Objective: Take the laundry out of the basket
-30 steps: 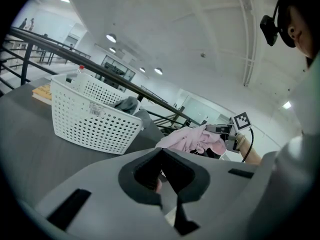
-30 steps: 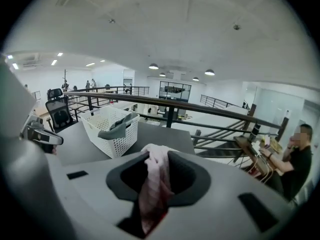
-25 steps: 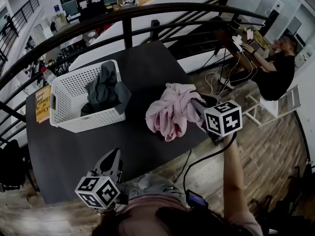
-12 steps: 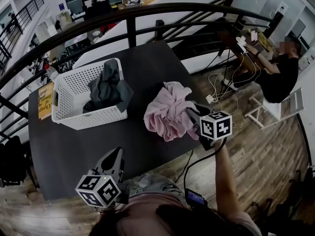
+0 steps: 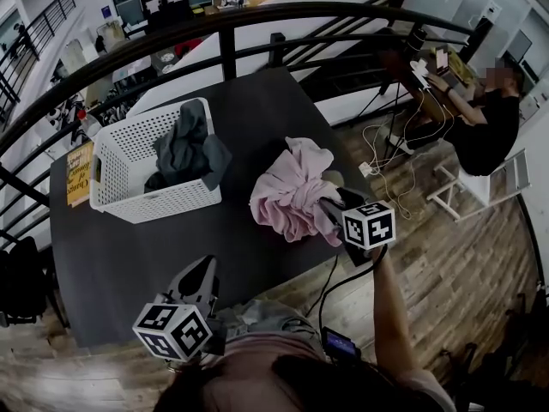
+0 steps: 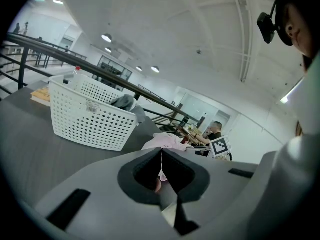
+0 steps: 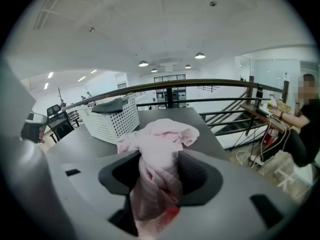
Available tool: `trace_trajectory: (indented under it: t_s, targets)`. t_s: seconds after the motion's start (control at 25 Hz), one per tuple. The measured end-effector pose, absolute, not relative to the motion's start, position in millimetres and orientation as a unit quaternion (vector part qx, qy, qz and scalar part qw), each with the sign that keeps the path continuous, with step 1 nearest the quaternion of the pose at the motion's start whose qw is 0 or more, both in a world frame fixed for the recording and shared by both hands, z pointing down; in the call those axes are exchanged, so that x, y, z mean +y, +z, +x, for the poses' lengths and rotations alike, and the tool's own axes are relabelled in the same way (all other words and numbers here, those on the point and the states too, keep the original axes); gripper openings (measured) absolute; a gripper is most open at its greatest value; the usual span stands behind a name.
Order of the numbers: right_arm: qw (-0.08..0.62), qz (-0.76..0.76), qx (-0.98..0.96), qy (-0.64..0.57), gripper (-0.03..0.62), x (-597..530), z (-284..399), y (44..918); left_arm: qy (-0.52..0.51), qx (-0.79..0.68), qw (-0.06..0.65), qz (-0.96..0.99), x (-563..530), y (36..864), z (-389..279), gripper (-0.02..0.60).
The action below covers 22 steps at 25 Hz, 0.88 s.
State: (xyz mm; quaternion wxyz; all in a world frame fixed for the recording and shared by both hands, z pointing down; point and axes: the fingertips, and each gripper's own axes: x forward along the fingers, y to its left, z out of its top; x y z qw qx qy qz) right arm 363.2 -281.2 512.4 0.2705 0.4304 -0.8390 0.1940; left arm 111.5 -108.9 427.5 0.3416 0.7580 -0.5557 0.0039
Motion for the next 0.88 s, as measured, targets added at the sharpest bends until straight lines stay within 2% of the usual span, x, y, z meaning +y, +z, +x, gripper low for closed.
trace_trajectory:
  t_s: [0.36, 0.88]
  targets:
    - [0.313, 0.443, -0.828, 0.145, 0.29, -268, 370, 509, 0.002, -0.552, 0.342, 0.761, -101, 425, 108, -0.003]
    - [0.293, 0.458, -0.828, 0.138, 0.29, -249, 350, 482, -0.002, -0.546, 0.344, 0.764, -91, 420, 81, -0.002]
